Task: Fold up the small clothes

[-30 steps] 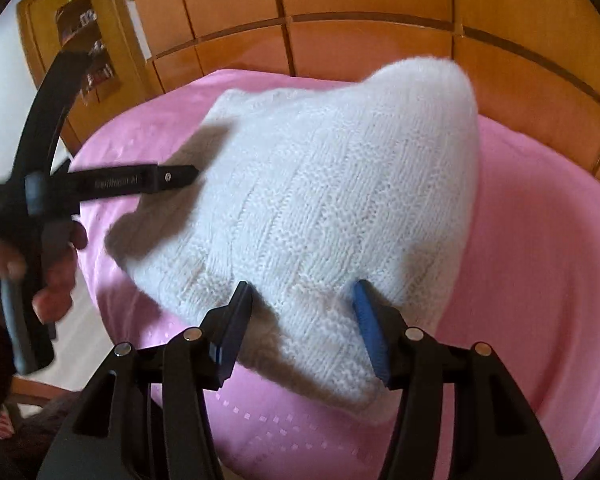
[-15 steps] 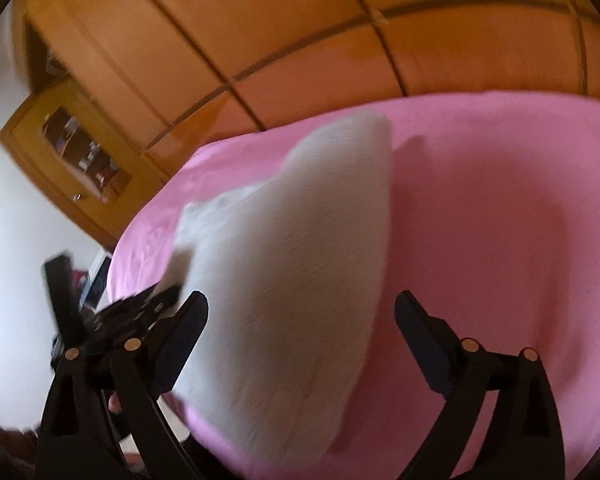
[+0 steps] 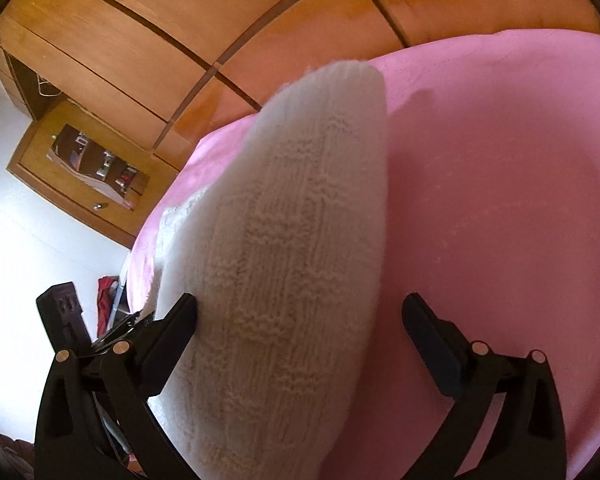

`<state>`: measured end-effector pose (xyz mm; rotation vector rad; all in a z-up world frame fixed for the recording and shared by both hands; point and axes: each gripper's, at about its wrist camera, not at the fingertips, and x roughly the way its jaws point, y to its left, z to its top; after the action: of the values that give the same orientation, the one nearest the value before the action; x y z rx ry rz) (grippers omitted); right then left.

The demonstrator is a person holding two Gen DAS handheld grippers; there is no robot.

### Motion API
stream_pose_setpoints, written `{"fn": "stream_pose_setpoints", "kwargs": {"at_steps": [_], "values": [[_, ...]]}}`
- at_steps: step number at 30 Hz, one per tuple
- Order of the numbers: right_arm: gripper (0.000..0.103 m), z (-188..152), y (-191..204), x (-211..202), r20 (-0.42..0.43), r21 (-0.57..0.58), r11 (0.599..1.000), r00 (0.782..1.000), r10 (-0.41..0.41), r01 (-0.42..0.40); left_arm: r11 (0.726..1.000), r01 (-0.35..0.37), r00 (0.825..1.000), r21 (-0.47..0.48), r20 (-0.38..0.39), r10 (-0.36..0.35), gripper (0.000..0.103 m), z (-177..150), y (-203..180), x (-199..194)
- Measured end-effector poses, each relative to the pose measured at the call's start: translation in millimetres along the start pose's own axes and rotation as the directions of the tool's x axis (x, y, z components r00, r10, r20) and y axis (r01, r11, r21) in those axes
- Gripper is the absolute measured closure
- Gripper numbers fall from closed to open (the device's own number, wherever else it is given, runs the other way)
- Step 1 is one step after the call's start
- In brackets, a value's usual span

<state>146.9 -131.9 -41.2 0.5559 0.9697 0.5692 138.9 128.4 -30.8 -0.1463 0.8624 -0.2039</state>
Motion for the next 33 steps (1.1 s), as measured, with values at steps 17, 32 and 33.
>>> {"fn": "stream_pose_setpoints", "kwargs": {"at_steps": [17, 32, 33], "values": [[0.056, 35.3, 97.3, -2.6, -0.037, -0.24, 0.956, 0.985, 0.166, -0.17, 0.869, 0.454, 0.891, -0.198, 0.13, -0.435, 0.082, 5.1, 44.5, -30.2], [0.056, 109.7, 138.0, 92.6, -0.111, -0.28, 0.918, 0.959, 0.261, -0.282, 0.959, 0.226, 0.951, -0.172, 0.251, -0.18, 0.082, 67.4, 88.2, -72.7], [0.055, 109.1, 127.4, 104.3, -0.12, -0.264, 0.932, 0.968, 0.222, -0.247, 0.963, 0.191, 0.967, -0.188, 0.202, -0.152, 0.082, 65.1, 90.0, -54.2]]}}
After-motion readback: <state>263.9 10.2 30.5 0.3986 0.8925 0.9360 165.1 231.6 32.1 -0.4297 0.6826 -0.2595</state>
